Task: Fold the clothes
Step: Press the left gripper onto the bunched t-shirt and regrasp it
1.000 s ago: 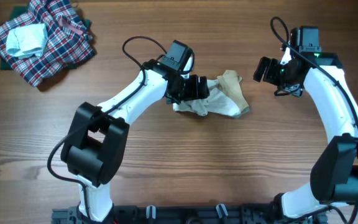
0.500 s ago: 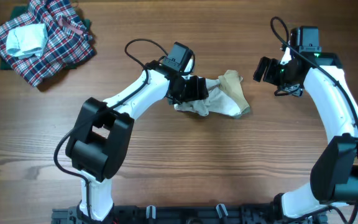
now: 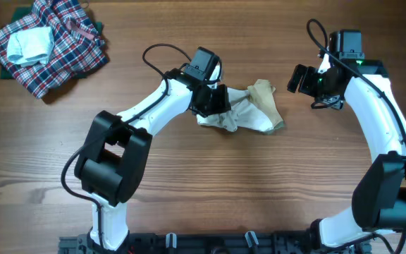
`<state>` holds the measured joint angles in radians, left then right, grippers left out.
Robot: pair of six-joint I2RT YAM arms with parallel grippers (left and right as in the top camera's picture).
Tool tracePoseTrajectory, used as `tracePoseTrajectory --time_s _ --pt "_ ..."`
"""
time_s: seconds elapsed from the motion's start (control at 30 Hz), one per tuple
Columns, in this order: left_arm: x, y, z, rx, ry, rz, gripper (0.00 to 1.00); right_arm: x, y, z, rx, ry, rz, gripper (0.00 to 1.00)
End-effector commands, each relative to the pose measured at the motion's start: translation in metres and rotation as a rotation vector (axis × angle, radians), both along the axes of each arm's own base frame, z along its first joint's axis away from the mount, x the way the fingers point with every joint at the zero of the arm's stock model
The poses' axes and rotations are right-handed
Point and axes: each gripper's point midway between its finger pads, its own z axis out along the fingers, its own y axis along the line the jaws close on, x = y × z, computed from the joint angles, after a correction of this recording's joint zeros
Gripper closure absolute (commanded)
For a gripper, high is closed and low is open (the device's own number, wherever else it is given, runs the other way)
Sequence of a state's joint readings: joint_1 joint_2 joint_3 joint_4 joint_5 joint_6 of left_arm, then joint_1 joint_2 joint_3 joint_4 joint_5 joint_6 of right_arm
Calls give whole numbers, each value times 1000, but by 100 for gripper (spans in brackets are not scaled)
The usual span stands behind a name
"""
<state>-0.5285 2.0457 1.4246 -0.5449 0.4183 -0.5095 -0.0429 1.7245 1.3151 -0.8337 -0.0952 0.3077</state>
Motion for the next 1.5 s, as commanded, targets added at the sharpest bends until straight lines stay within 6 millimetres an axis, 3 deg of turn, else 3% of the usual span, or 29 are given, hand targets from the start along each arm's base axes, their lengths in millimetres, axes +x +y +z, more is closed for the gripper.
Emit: tracePoseTrajectory --time_s 0.0,0.2,0.43,0.47,0.53,0.67,0.8,1.03,1.3,1.47 --pt "8 -6 3 -33 -19 6 93 -1 -4 -3 -23 8 11 0" --pt "23 -15 11 -77 -81 21 96 -2 -4 -3 -23 12 12 0" --pt "25 -16 10 -81 -89 20 93 -2 -4 -3 -22 13 11 0" --pt "24 -14 9 -71 -82 18 72 -2 -4 -4 -22 15 11 0" --pt "21 -9 5 -50 -74 7 42 -3 -4 -4 -23 17 11 0" --pt "16 13 -3 -5 -3 37 26 -3 -4 -4 -23 17 12 0" --pt "13 22 -6 13 28 52 24 -1 -4 -3 -23 8 11 0" --pt "11 20 -6 12 28 45 23 0 -4 -3 -23 3 11 0" --pt "-3 -6 -5 1 15 -6 24 0 -4 -3 -23 4 11 0" --pt "-10 -16 -17 16 30 -17 24 0 -4 -3 -23 5 11 0"
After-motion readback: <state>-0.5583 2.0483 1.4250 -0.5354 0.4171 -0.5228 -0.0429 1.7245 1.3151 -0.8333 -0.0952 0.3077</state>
